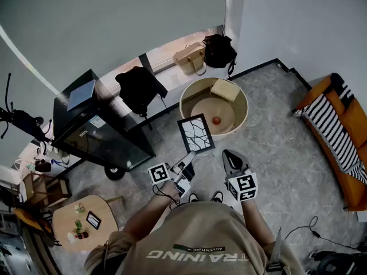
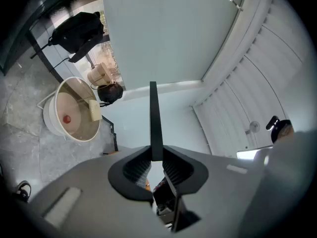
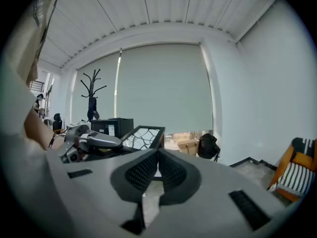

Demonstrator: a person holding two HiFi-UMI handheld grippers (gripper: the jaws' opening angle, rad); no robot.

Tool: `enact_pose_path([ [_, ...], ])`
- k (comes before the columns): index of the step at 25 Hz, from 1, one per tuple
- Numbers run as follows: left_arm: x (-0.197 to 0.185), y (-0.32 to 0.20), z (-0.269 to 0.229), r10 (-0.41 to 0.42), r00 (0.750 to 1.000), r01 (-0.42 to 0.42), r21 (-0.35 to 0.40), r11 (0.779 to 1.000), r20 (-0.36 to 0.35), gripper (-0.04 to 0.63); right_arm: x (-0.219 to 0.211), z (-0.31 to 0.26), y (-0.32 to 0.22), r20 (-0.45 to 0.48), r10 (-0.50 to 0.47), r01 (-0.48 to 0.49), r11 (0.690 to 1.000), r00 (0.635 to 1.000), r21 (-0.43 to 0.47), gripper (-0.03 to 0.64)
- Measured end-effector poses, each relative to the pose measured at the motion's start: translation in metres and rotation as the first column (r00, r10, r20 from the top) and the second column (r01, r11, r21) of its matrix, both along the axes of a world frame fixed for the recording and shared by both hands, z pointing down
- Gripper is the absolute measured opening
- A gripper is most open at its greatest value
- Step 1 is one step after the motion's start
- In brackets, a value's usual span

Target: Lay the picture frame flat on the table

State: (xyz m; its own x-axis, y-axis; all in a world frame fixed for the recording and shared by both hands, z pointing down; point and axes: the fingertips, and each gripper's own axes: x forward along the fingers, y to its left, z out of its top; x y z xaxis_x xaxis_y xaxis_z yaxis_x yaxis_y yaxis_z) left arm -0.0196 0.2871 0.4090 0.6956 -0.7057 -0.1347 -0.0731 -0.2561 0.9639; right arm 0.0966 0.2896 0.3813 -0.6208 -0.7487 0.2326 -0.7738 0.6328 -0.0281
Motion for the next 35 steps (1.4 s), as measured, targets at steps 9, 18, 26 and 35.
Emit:
enact_pose_path([
  [9,0.006,-0.001,0.003,0.023,1.0,-0.023,0.001,1.0,0.009,0.074,0.006,-0.008,0.001,0.004,0.001,-0.001,0.999,1.0,0.043,0.009],
  [18,-0.013,0.002,0.009,0.015,1.0,-0.014,-0.019,1.0,0.003,0.074,-0.007,-0.004,0.003,-0.03,-0.006,0.007,1.0,1.0,0.031,0.009],
  [26,-0.027,0.01,0.031,0.037,0.999,-0.037,-0.069,0.997,-0.009,0.074,-0.022,0.012,0.011,-0.043,0.018,-0.018,1.0,0.999,0.007,0.009],
  [35,-0.031,0.003,0.054,0.064,0.997,-0.067,-0.118,0.991,-0.031,0.074,-0.029,0.025,0.001,-0.064,0.029,-0.03,0.999,0.998,-0.028,0.009],
])
